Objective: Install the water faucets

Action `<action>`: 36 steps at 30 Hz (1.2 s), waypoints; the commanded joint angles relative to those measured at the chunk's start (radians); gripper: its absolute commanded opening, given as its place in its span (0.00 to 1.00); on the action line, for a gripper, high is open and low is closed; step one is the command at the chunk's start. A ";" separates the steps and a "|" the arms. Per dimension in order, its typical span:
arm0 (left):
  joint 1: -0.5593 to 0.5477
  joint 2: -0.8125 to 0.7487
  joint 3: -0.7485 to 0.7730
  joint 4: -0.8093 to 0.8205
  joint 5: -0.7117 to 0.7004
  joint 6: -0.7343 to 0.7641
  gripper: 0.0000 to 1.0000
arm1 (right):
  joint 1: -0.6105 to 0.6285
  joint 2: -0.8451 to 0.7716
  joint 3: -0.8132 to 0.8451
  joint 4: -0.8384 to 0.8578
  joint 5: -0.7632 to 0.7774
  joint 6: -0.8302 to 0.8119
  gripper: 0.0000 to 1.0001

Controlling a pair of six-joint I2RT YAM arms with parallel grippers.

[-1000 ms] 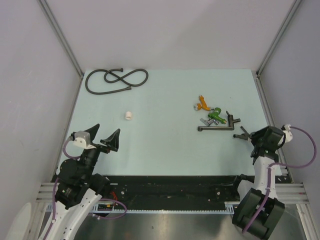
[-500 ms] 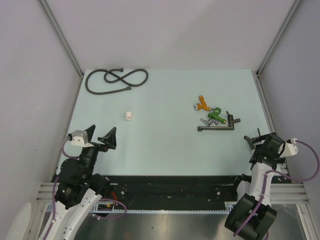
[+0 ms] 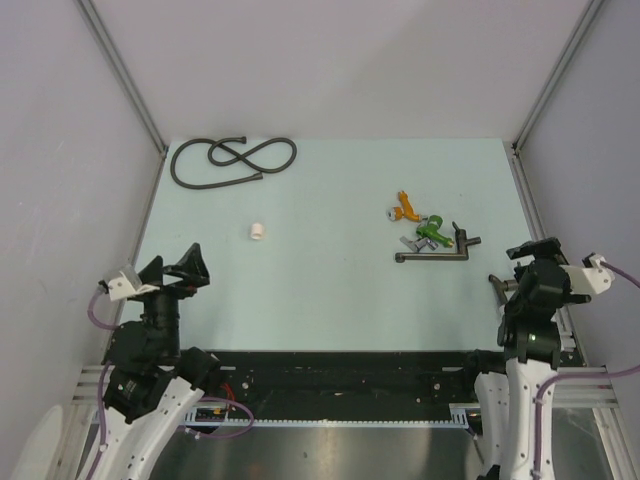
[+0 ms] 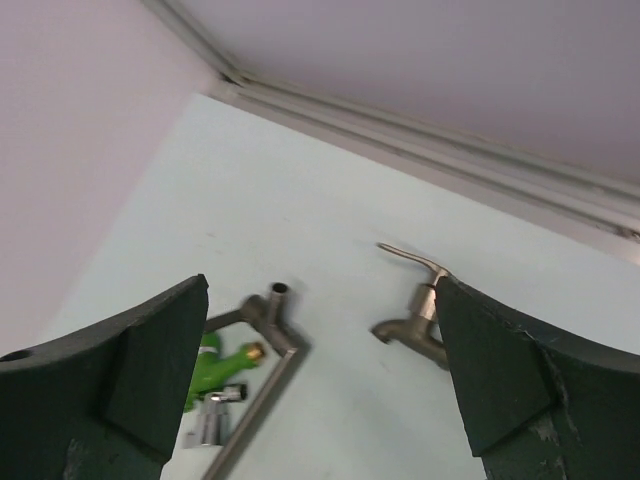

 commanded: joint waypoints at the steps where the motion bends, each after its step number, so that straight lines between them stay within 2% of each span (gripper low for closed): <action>1: 0.038 -0.140 0.069 -0.015 -0.036 -0.024 1.00 | 0.097 -0.181 0.063 -0.019 0.101 -0.029 1.00; 3: 0.047 -0.142 0.071 -0.021 0.003 0.001 1.00 | 0.110 -0.278 0.066 0.016 0.072 -0.074 1.00; 4: 0.058 -0.140 0.074 -0.023 0.006 0.013 1.00 | 0.113 -0.377 0.068 0.031 0.059 -0.097 0.99; 6: 0.069 -0.145 0.071 -0.024 0.015 0.022 1.00 | 0.134 -0.451 0.072 0.062 0.042 -0.158 1.00; 9: 0.089 -0.145 0.068 -0.030 0.046 0.044 1.00 | 0.203 -0.422 0.171 -0.039 0.103 -0.227 1.00; 13: 0.098 -0.145 0.065 -0.037 0.055 0.053 1.00 | 0.260 -0.447 0.207 -0.091 0.162 -0.285 1.00; 17: 0.098 -0.145 0.066 -0.053 0.047 0.056 1.00 | 0.341 -0.453 0.284 -0.130 0.171 -0.417 1.00; 19: 0.097 -0.145 0.068 -0.063 0.040 0.056 1.00 | 0.415 -0.453 0.307 -0.154 0.235 -0.433 1.00; 20: 0.097 -0.145 0.068 -0.063 0.037 0.056 1.00 | 0.445 -0.454 0.319 -0.183 0.275 -0.418 1.00; 21: 0.097 -0.145 0.068 -0.064 0.034 0.058 1.00 | 0.517 -0.454 0.321 -0.202 0.377 -0.402 1.00; 23: 0.097 -0.145 0.066 -0.064 0.023 0.059 1.00 | 0.585 -0.454 0.323 -0.258 0.531 -0.340 1.00; 24: 0.098 -0.143 0.066 -0.064 0.021 0.061 1.00 | 0.647 -0.454 0.321 -0.278 0.568 -0.319 1.00; 26: 0.098 -0.145 0.065 -0.063 0.018 0.062 1.00 | 0.695 -0.454 0.326 -0.341 0.661 -0.255 1.00; 30: 0.104 -0.145 0.066 -0.052 0.024 0.078 1.00 | 0.758 -0.454 0.329 -0.406 0.711 -0.132 1.00; 36: 0.127 -0.145 0.063 -0.049 0.054 0.078 1.00 | 0.687 -0.454 0.329 -0.438 0.670 -0.029 1.00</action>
